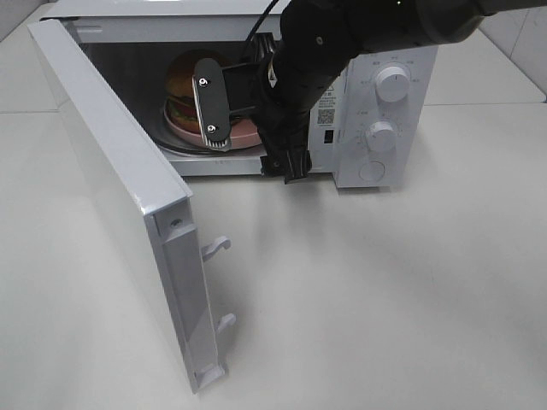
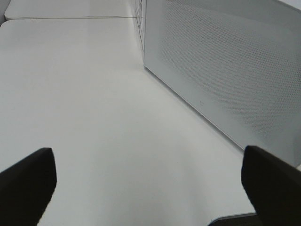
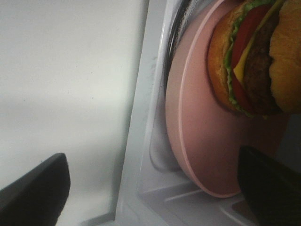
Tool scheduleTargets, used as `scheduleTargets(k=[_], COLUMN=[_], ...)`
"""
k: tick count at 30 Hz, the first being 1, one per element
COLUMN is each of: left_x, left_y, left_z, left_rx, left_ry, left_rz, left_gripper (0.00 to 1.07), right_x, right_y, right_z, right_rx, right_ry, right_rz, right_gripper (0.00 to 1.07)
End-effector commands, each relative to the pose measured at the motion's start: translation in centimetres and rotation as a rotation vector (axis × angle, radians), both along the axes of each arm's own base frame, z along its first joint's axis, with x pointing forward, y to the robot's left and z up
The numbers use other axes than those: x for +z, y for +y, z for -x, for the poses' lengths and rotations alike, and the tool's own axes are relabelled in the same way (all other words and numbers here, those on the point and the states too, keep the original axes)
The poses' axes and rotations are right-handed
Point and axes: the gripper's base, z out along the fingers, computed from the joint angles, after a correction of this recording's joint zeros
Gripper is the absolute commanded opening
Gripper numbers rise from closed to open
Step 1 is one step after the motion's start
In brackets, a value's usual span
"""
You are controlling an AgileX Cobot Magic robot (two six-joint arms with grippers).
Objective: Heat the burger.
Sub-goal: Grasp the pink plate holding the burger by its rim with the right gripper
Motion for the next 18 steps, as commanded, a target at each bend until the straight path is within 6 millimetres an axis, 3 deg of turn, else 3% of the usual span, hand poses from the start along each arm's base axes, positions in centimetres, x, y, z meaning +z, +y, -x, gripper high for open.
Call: scheduleTargets(k=[1, 18], left_x=[0.1, 0.1], left_y=[0.0, 0.0], left_z=[0.2, 0.2], left_rx=[0.004, 0.007], left_ry=[-0.031, -0.031], left_rz=[0.001, -0.003], left_gripper=[1.0, 1.0], right_x=[-0.2, -3.5], right_y=[0.7, 3.3], right_z=[-0.5, -4.0], right_rx=[-0.005, -0.024], right_ry=[-0.006, -0.022], right_rz=[-0.019, -0.063], right_gripper=[0.86, 0.84])
